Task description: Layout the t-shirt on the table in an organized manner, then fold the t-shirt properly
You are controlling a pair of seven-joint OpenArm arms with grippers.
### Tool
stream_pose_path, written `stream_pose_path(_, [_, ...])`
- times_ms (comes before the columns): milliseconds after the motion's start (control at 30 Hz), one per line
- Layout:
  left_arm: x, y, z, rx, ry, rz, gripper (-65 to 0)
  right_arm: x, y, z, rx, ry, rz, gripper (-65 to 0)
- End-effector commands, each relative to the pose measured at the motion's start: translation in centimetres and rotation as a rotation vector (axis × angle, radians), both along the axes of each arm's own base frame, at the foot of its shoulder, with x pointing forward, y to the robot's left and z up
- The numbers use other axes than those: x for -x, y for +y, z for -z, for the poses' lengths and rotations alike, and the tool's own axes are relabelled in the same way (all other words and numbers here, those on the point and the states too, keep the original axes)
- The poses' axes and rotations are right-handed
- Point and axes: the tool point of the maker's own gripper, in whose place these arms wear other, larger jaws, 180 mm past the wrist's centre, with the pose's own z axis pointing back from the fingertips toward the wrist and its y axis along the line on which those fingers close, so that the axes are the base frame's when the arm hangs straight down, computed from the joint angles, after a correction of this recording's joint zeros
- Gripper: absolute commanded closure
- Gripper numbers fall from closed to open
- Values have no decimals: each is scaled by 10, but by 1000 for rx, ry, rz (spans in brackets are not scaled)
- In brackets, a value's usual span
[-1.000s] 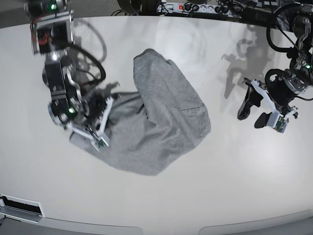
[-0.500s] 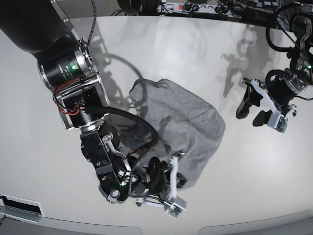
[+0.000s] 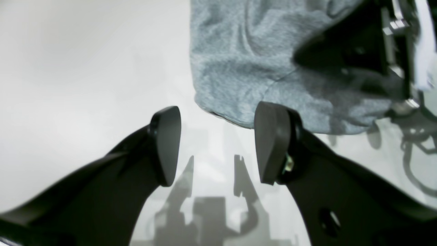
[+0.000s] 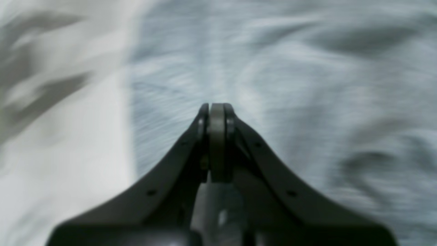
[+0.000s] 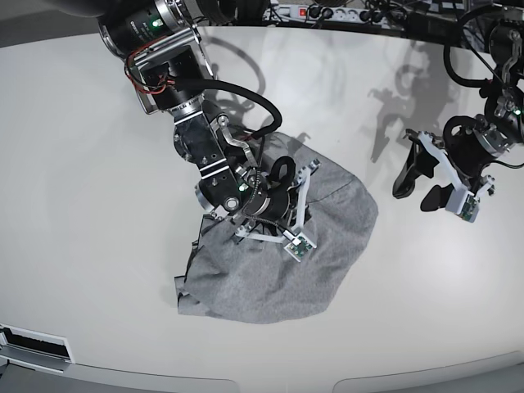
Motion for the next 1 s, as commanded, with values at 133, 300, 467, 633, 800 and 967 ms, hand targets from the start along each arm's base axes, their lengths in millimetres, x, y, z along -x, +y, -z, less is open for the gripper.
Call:
stream_pose_path(133, [-13, 1, -21, 10, -72, 2, -356, 0, 6, 5, -5, 9, 9, 0])
stream_pose_path(300, [-14, 2, -21, 8, -72, 2, -356, 41, -18, 67, 208, 207, -60, 0])
stream_pose_path(467, [-15, 1, -23, 10, -78, 2, -356, 66, -75, 88, 474, 408, 32, 0])
stream_pose_path(633, [-14, 2, -22, 8, -74, 2, -356, 92, -149, 89, 579, 438, 106, 0])
stream_pose_path(800, [-14, 2, -21, 7, -72, 2, -356, 100, -247, 55, 777, 293, 343, 0])
stream_pose_path(967, [-14, 1, -22, 9, -74, 3, -356, 74, -367, -20, 970, 7, 757, 0])
